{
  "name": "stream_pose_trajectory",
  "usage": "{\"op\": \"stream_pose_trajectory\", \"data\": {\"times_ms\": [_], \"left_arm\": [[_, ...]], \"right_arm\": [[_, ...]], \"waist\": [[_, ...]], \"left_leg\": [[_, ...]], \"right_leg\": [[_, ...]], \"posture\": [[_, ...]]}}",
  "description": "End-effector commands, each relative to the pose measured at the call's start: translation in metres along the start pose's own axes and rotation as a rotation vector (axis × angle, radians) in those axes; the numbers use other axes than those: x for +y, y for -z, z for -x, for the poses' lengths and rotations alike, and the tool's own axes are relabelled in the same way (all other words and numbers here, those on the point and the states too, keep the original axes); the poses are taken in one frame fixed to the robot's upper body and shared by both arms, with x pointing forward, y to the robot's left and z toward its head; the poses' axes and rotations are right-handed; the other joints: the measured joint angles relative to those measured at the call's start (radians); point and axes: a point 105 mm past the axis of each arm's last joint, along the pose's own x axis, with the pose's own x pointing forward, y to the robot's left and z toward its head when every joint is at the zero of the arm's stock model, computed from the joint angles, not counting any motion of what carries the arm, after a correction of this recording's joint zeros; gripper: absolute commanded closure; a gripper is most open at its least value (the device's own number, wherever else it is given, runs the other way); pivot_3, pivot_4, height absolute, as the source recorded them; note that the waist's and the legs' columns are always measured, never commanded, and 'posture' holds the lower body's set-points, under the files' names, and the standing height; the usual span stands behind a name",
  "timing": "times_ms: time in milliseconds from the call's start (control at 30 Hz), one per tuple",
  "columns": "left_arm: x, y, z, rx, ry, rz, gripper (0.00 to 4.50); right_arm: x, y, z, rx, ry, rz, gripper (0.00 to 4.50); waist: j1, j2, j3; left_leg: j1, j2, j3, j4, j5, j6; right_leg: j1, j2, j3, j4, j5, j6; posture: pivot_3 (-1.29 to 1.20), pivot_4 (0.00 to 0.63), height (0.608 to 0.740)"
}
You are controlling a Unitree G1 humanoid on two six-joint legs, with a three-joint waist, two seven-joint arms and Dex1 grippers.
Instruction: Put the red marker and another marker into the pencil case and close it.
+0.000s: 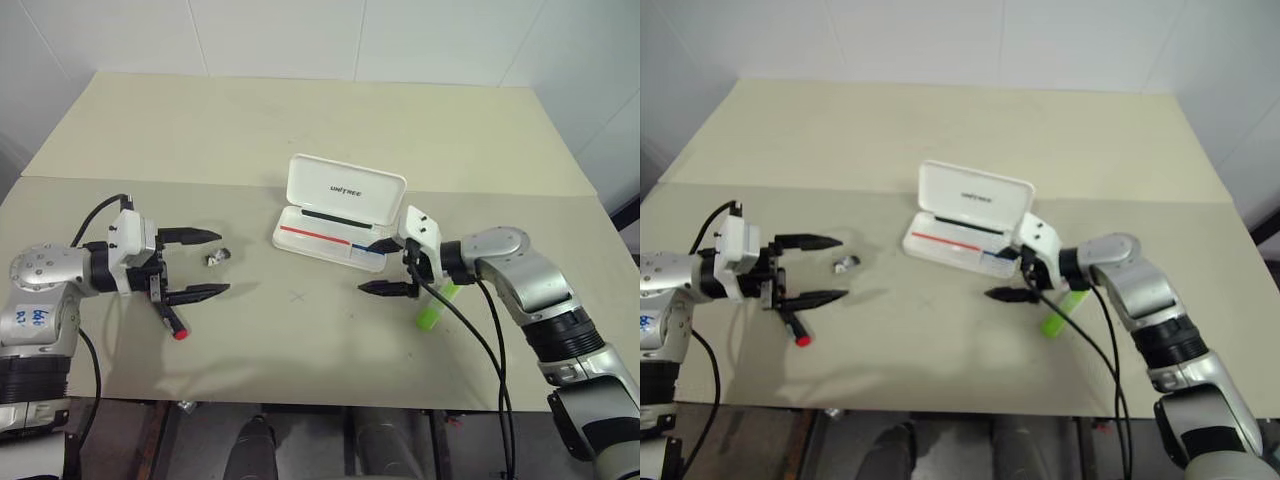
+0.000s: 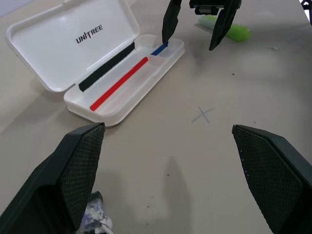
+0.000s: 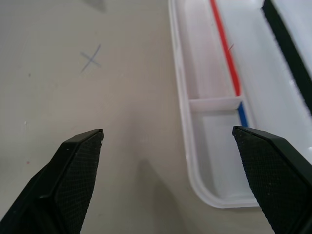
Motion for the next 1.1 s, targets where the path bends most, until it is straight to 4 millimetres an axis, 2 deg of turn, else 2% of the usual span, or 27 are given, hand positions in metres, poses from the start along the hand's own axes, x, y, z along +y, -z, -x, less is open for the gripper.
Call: {"op": "stream_pose_trajectory", "data": {"times_ms": [33, 300, 733, 900, 1100], "left_arm": [[0.002, -0.015, 0.010, -0.010, -0.032, -0.053, 0.01], [-0.001, -0.019, 0.011, -0.005, -0.044, -0.056, 0.01], [-0.004, -0.016, 0.010, -0.010, -0.045, -0.054, 0.00], [-0.005, -0.016, 0.009, -0.025, -0.027, -0.046, 0.00], [0.001, -0.017, 0.015, -0.036, -0.037, -0.038, 0.00]], "right_arm": [[0.000, -0.003, -0.005, -0.004, -0.009, 0.012, 0.00], [-0.012, 0.005, -0.017, 0.047, 0.021, -0.001, 0.00], [-0.011, 0.001, -0.016, 0.068, 0.019, 0.066, 4.47], [0.002, -0.012, -0.014, -0.006, 0.007, 0.140, 4.47], [0.031, -0.027, 0.002, -0.050, -0.038, 0.206, 4.47]], "waist": [[0.000, 0.000, 0.000], [-0.008, 0.000, 0.000], [-0.019, 0.000, 0.000], [-0.020, 0.000, 0.000], [-0.019, 0.000, 0.000]], "left_leg": [[0.000, 0.000, 0.000, 0.000, 0.000, 0.000], [0.000, 0.000, 0.000, 0.000, 0.000, 0.000], [0.000, 0.000, 0.000, 0.000, 0.000, 0.000], [0.000, 0.000, 0.000, -0.001, 0.000, 0.000], [0.000, 0.000, 0.000, -0.001, 0.000, 0.000]], "right_leg": [[0.000, 0.000, 0.000, 0.000, 0.000, 0.000], [0.000, 0.000, 0.000, 0.000, 0.000, -0.001], [0.000, 0.000, 0.000, 0.000, 0.000, 0.000], [0.000, 0.000, 0.000, 0.000, 0.000, 0.001], [0.000, 0.000, 0.000, 0.000, 0.000, 0.001]], "posture": [[0.00, 0.150, 0.740], [0.00, 0.150, 0.740], [0.00, 0.150, 0.740], [0.00, 0.150, 0.740], [0.00, 0.150, 0.740]]}}
